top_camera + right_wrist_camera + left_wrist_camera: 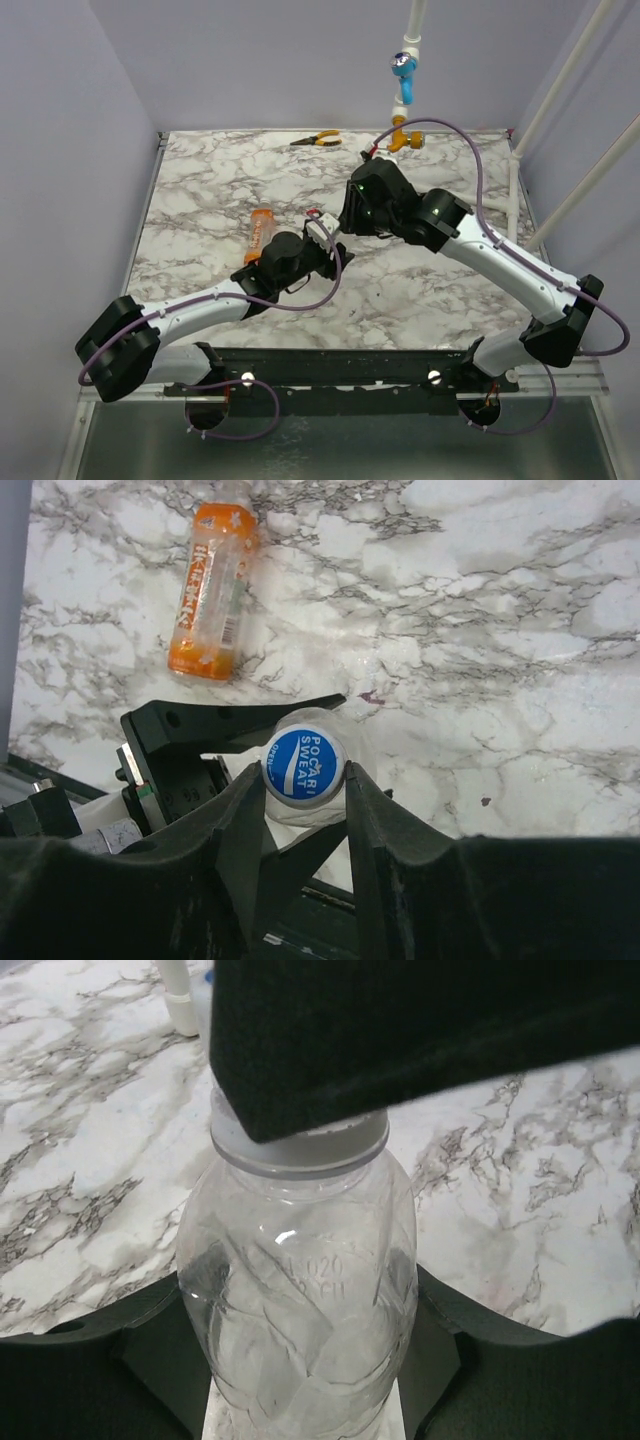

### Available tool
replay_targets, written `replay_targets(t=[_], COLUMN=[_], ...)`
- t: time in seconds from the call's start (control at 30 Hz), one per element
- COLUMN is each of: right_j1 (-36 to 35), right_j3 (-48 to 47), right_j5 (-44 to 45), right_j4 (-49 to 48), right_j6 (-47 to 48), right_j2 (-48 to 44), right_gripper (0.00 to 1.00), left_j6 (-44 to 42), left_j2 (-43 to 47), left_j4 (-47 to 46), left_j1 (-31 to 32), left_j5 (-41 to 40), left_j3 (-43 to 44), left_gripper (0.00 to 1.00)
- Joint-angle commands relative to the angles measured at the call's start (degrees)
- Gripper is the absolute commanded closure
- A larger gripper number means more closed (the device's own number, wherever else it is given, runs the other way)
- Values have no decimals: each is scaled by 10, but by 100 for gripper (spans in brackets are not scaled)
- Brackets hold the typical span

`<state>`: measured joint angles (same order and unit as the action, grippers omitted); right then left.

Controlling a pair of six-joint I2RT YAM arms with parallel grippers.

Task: Screw on the bottle caps
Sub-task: Screw the bottle cap onto the plastic bottle.

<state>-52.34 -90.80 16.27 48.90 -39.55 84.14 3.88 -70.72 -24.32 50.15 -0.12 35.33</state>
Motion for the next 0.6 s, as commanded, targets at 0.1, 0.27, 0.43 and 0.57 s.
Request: replay_targets(t=[0.1,0.27,0.43,0.57], right_j1=[-11,-11,-11,-11], right_j3=[-32,-54,-47,-20], right_j5=[0,-5,-38,-81], right_j4=[40,40,11,-24], right_j6=[-28,-11,25,62], right_j2=[13,-7,-47,-93], right_gripper=[42,24,9,5], left_j6=[-26,-13,-4,5], left_j2=[9,9,12,20], left_j4=[-104,-90,-82,-75], left_j1=[3,2,0,-8], left_j5=[-11,39,89,146], left_j3=[35,21,6,1], left_gripper=[64,64,64,64])
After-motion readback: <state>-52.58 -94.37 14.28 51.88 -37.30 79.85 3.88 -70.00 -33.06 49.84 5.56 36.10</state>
